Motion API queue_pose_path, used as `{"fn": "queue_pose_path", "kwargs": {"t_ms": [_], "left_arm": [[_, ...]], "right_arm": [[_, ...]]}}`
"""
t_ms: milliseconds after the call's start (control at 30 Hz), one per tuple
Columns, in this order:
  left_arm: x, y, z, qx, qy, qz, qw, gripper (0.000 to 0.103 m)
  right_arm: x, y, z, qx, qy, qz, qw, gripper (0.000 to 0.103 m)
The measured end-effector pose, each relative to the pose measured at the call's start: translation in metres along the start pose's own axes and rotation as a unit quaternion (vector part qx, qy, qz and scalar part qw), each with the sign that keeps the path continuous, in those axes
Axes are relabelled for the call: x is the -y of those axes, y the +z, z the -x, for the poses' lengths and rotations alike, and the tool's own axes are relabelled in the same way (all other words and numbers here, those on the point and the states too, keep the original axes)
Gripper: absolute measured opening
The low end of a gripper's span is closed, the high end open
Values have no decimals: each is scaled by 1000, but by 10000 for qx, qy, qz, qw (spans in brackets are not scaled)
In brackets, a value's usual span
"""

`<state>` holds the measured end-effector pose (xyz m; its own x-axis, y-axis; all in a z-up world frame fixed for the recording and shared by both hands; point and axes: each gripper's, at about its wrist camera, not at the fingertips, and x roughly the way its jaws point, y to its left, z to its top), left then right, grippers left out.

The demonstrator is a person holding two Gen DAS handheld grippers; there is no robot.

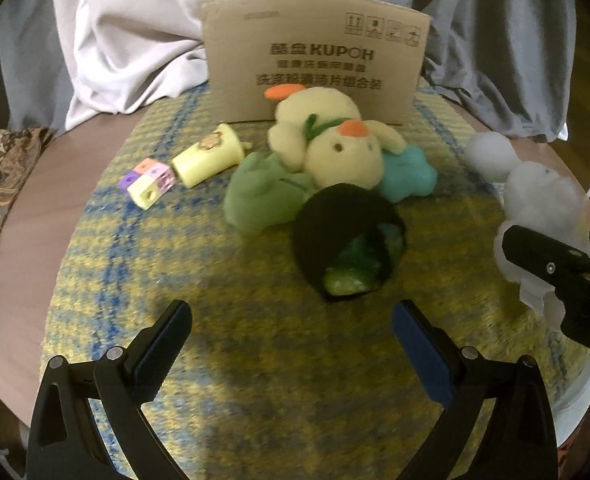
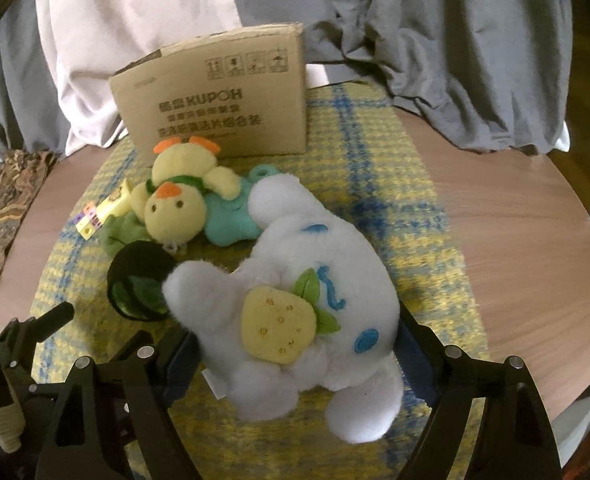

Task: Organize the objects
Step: 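Grasp the white plush dog with the right tool while the left tool grasps the black plush ball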

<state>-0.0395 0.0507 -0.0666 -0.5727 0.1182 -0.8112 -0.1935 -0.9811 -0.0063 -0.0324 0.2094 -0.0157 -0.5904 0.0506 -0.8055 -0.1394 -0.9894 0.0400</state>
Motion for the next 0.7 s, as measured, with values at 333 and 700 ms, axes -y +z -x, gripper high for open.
{"fn": "queue_pose_path", "kwargs": {"t_ms": [333,700], "left_arm": [[18,27,-12,139,-111,-76,9998,97],[23,32,-28,-41,-285,-90,9995,65]], "right_arm": [[15,7,-2,38,-184,-117,9998,85],[17,12,-5,72,-256,-116,9996,85]]}}
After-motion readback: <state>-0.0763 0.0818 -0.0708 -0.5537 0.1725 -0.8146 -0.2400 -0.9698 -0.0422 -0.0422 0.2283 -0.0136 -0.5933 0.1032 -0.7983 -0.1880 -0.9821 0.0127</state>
